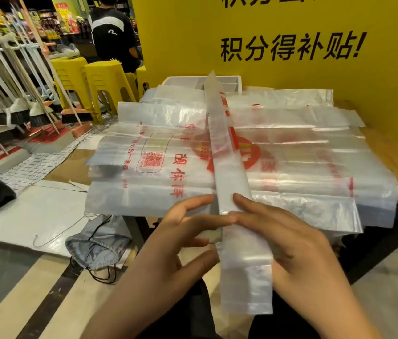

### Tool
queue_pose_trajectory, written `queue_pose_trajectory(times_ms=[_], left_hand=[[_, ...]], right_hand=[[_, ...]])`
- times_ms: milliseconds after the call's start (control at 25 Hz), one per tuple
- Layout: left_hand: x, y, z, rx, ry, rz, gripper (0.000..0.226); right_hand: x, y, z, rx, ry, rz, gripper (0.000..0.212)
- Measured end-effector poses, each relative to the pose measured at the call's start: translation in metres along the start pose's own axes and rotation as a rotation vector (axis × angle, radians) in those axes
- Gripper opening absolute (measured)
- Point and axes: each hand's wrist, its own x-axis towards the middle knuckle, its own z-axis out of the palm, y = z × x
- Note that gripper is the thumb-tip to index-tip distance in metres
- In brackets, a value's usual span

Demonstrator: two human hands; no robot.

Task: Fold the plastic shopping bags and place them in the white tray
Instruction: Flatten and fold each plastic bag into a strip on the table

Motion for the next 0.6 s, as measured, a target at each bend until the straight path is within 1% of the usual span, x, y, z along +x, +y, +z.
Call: queue_pose_trajectory(times_ms=[80,120,240,360,400,480,600], left_hand=[[0.000,-0.003,0.008,-0.162,0.105,-0.045,0.021],[0.002,-0.005,0.010,-0.198,0.143,-0.066,0.015],[0.006,-0.010,0.015,-0.206,0.231,-0.095,0.012],[0.010,-0.009,0.018,-0.251,0.257,-0.087,0.018],[0.011,-0.007,0.018,-0.277,0.258,-0.088,0.021],[0.011,-0.005,0.019,-0.325,0.245,-0.101,0.022],[0.011,-0.004,0.022,-0.295,0.246,-0.149,0.018]], right_hand=[[-0.001,-0.005,0.004,0.219,0.002,0.127,0.048],[-0.001,-0.007,0.005,0.278,0.007,0.156,0.044],[-0.002,-0.010,0.008,0.156,0.027,0.119,0.035],[-0.002,-0.011,0.007,0.147,0.081,0.120,0.009],[0.000,-0.014,0.007,0.166,0.110,0.134,0.009],[0.003,-0.020,0.010,0.227,0.190,0.178,0.019],[0.010,-0.028,0.017,0.342,0.290,0.319,0.025]])
